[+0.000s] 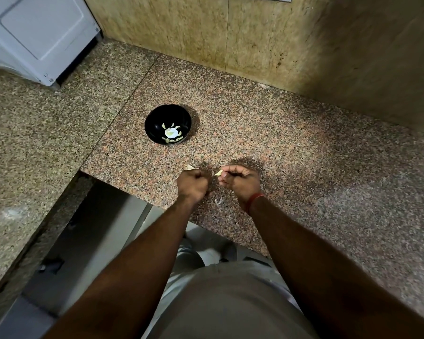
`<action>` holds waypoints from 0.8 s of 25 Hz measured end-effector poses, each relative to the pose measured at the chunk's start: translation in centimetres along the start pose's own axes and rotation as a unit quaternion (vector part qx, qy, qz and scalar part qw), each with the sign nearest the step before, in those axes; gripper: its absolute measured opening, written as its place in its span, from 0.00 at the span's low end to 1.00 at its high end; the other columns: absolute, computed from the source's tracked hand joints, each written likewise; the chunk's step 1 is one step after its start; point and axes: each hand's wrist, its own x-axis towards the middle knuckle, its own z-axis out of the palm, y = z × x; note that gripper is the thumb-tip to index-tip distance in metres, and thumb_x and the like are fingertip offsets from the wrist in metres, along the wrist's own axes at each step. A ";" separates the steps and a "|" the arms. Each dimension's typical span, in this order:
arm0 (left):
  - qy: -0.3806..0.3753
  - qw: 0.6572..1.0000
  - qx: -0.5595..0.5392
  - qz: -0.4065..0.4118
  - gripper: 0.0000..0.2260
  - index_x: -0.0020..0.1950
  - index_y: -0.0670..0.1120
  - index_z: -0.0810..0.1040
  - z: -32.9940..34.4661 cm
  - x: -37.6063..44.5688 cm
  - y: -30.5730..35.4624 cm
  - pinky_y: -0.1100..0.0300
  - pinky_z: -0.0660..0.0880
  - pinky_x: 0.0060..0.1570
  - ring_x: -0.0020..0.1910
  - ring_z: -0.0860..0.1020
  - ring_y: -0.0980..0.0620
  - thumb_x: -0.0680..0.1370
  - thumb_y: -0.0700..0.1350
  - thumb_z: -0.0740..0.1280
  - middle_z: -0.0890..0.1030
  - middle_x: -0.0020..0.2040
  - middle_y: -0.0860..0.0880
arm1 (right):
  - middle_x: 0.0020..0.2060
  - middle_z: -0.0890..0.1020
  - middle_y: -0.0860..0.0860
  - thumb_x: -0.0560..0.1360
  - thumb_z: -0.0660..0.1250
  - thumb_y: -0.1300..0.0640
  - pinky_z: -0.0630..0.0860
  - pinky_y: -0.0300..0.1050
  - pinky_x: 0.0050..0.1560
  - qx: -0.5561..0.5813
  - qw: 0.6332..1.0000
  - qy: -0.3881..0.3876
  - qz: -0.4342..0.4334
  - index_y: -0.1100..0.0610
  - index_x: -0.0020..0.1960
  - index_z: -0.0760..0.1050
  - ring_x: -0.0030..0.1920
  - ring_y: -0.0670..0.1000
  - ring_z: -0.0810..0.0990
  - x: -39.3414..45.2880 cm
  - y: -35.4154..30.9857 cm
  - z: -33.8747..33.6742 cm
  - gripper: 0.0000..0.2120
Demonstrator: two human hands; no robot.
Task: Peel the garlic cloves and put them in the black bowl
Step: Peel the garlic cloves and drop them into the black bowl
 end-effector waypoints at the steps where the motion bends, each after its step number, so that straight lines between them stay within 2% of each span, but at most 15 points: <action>1: -0.002 1.000 -0.003 0.006 0.03 0.49 0.37 0.84 0.1 -0.1 0.1 0.59 0.78 0.28 0.32 0.80 0.50 0.78 0.36 0.71 0.84 0.45 0.41 | 0.51 0.86 0.61 0.76 0.70 0.71 0.85 0.47 0.48 -0.011 1.000 -0.007 0.005 0.63 0.54 0.82 0.48 0.56 0.84 0.0 0.1 0.0 0.09; 5: -0.009 0.998 0.027 0.049 0.03 0.47 0.39 0.84 0.1 -0.2 0.2 0.61 0.78 0.32 0.37 0.82 0.48 0.75 0.36 0.75 0.86 0.45 0.43 | 0.51 0.85 0.60 0.77 0.69 0.71 0.84 0.49 0.47 -0.050 0.998 -0.027 0.002 0.63 0.53 0.82 0.47 0.54 0.84 0.4 0.4 0.0 0.08; 9: -0.031 0.997 0.035 0.064 0.04 0.46 0.43 0.85 0.1 -0.3 0.6 0.52 0.84 0.38 0.40 0.86 0.46 0.74 0.35 0.76 0.87 0.43 0.46 | 0.52 0.86 0.59 0.77 0.69 0.71 0.84 0.54 0.53 -0.059 0.998 -0.038 0.005 0.63 0.53 0.83 0.49 0.54 0.83 0.5 0.7 0.1 0.08; 11: -0.033 0.994 0.059 0.082 0.04 0.47 0.43 0.85 0.1 -0.3 0.7 0.50 0.85 0.41 0.41 0.86 0.46 0.74 0.36 0.76 0.87 0.43 0.47 | 0.52 0.86 0.59 0.76 0.70 0.71 0.83 0.57 0.54 -0.060 0.997 -0.039 0.004 0.63 0.54 0.83 0.50 0.56 0.84 0.5 0.7 0.1 0.09; 14: -0.026 0.993 0.079 0.088 0.04 0.46 0.44 0.85 0.2 -0.4 1.0 0.52 0.84 0.44 0.43 0.86 0.48 0.74 0.36 0.76 0.87 0.44 0.47 | 0.52 0.86 0.60 0.75 0.70 0.72 0.84 0.57 0.50 -0.056 0.997 -0.045 0.000 0.63 0.54 0.83 0.47 0.56 0.84 0.4 0.4 0.1 0.10; 16: -0.026 0.993 0.084 0.082 0.04 0.46 0.44 0.85 0.2 -0.5 1.2 0.53 0.85 0.42 0.42 0.86 0.48 0.75 0.36 0.75 0.86 0.44 0.47 | 0.51 0.86 0.60 0.74 0.70 0.73 0.84 0.54 0.46 -0.054 0.998 -0.042 0.003 0.63 0.54 0.82 0.45 0.56 0.84 0.3 0.2 0.0 0.11; 20: -0.035 0.998 0.031 0.048 0.04 0.48 0.37 0.83 0.2 -0.6 1.3 0.57 0.81 0.29 0.39 0.86 0.43 0.75 0.33 0.74 0.86 0.45 0.41 | 0.47 0.87 0.58 0.72 0.72 0.74 0.84 0.58 0.51 -0.078 0.997 -0.026 -0.009 0.64 0.53 0.83 0.44 0.54 0.84 0.0 0.0 -0.1 0.12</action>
